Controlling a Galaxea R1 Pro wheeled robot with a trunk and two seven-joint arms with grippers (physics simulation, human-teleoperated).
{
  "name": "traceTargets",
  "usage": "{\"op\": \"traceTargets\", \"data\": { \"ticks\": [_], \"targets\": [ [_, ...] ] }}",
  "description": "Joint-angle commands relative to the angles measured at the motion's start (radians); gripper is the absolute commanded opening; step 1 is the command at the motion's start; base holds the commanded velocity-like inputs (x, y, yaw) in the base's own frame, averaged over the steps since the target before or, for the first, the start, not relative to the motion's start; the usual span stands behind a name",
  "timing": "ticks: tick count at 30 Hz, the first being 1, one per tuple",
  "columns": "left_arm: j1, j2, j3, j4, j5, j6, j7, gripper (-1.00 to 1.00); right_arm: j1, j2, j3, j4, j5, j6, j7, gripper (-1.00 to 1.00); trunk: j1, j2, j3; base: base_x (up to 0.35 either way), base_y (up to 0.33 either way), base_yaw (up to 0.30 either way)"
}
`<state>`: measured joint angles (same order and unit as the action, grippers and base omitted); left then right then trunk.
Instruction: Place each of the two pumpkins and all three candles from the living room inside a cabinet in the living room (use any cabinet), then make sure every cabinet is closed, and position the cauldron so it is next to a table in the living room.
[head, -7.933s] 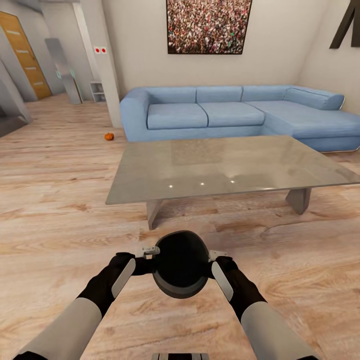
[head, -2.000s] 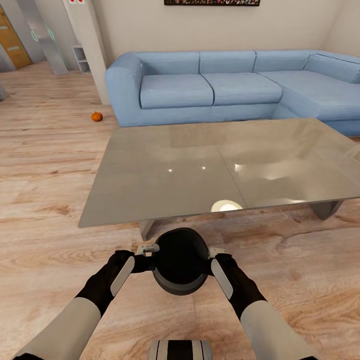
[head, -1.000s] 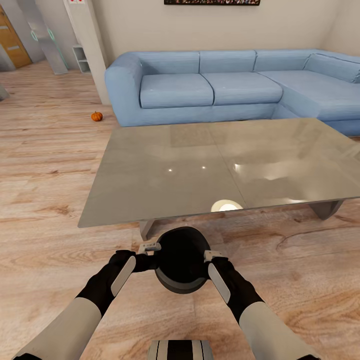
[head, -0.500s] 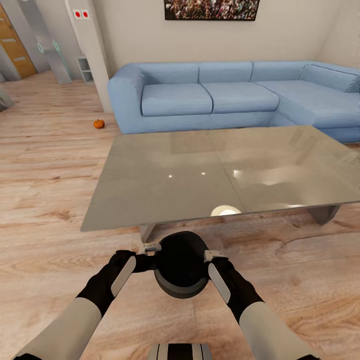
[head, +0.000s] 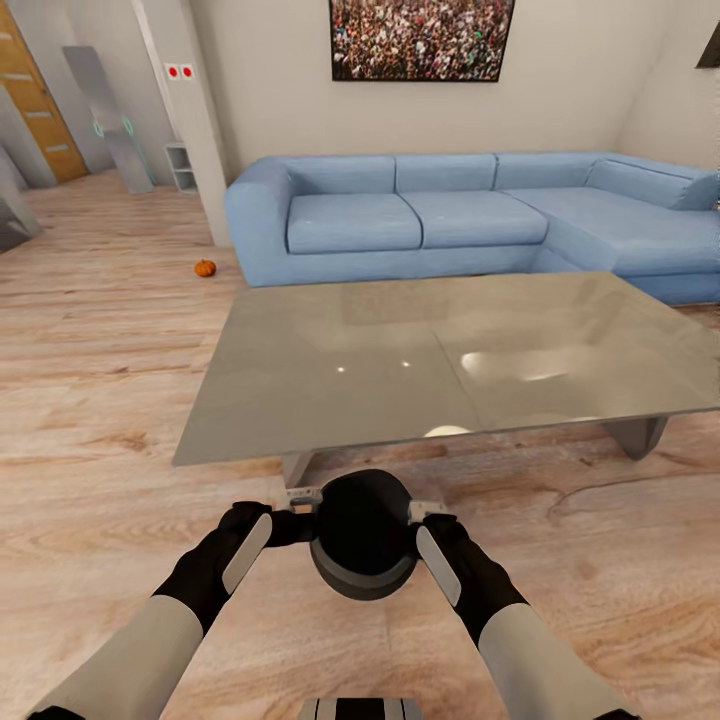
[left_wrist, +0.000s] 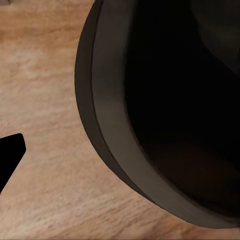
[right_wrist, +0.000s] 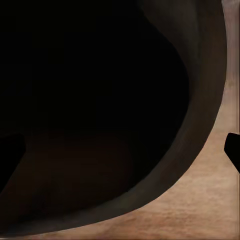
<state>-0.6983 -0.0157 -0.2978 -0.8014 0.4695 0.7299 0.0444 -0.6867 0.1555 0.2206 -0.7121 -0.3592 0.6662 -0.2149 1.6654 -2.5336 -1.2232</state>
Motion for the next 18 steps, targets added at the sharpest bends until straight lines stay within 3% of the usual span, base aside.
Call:
{"op": "traceTargets", "data": {
  "ticks": [1, 8, 18],
  "targets": [
    [0.000, 0.000, -0.001, -0.001, 0.006, 0.004, 0.005, 1.00, 0.000, -0.001, 0.003, -0.001, -0.011, 0.003, -0.009, 1.00, -0.001, 0.000, 0.003, -0.009, 0.000, 0.000],
    [0.000, 0.000, -0.003, -0.002, 0.007, 0.004, 0.005, 1.00, 0.000, -0.001, 0.002, -0.001, -0.009, 0.000, -0.010, 1.00, -0.004, 0.002, 0.030, -0.017, 0.000, 0.000],
    [-0.001, 0.000, -0.002, -0.010, 0.008, 0.005, 0.005, 1.00, 0.000, -0.001, -0.004, 0.000, -0.008, -0.006, -0.014, 1.00, -0.008, 0.004, 0.069, -0.127, 0.000, 0.000]
  ]
}}
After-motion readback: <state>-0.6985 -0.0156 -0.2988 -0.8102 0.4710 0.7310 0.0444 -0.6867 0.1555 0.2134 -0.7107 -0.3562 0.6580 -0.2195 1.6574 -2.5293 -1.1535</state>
